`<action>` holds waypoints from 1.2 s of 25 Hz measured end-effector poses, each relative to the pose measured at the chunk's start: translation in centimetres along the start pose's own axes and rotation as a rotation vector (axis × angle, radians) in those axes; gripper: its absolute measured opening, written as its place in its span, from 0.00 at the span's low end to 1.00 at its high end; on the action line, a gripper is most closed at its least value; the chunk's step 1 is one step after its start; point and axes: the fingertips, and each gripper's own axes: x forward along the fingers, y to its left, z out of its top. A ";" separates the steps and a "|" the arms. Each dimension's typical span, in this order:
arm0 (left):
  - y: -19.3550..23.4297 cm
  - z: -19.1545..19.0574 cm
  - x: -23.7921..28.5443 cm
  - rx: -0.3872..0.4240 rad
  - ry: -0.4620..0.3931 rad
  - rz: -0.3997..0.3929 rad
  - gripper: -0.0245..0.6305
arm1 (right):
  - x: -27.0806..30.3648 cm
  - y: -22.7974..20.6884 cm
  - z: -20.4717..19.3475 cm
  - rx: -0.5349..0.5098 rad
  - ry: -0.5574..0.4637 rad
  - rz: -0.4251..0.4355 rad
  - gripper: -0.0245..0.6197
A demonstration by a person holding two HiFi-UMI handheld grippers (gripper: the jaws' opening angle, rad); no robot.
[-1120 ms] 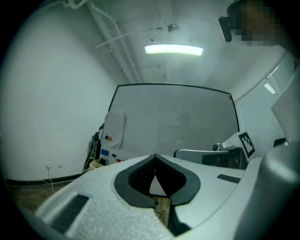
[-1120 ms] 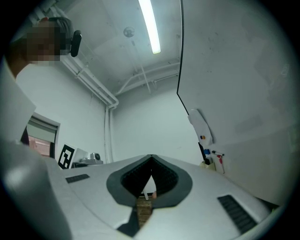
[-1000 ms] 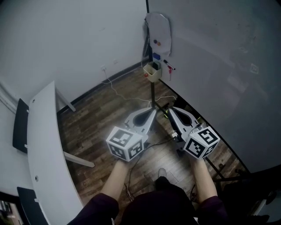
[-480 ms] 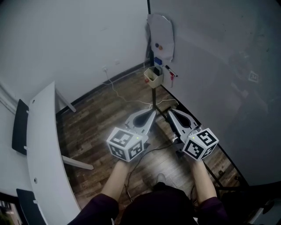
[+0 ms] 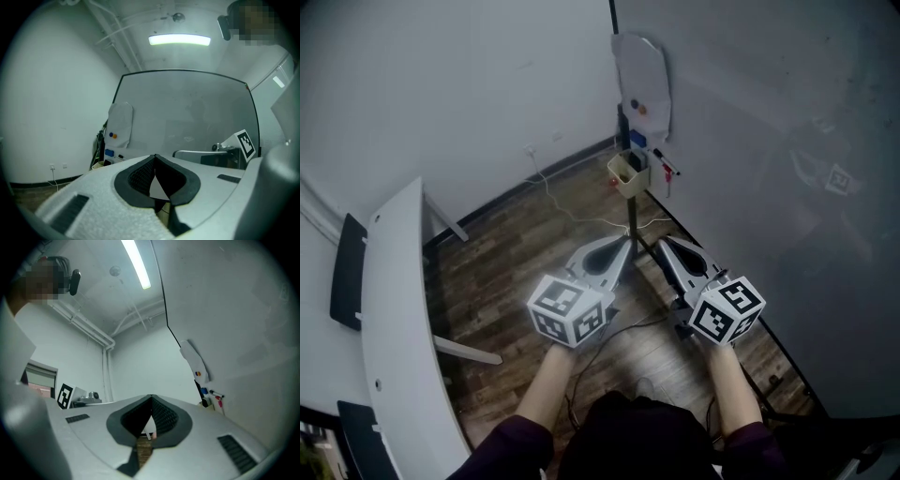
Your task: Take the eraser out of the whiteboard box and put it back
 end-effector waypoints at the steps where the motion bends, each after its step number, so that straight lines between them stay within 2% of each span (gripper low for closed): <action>1: 0.1 0.0 0.2 0.000 0.002 0.003 0.05 | 0.1 -0.2 0.1 0.002 0.000 0.002 0.04; 14: 2.6 -0.8 2.4 -0.015 0.024 0.022 0.05 | 2.3 -3.0 -0.5 0.032 0.015 0.002 0.04; 30: 7.7 -0.7 6.6 -0.032 0.029 -0.009 0.05 | 7.3 -6.8 -0.6 0.026 0.026 -0.024 0.04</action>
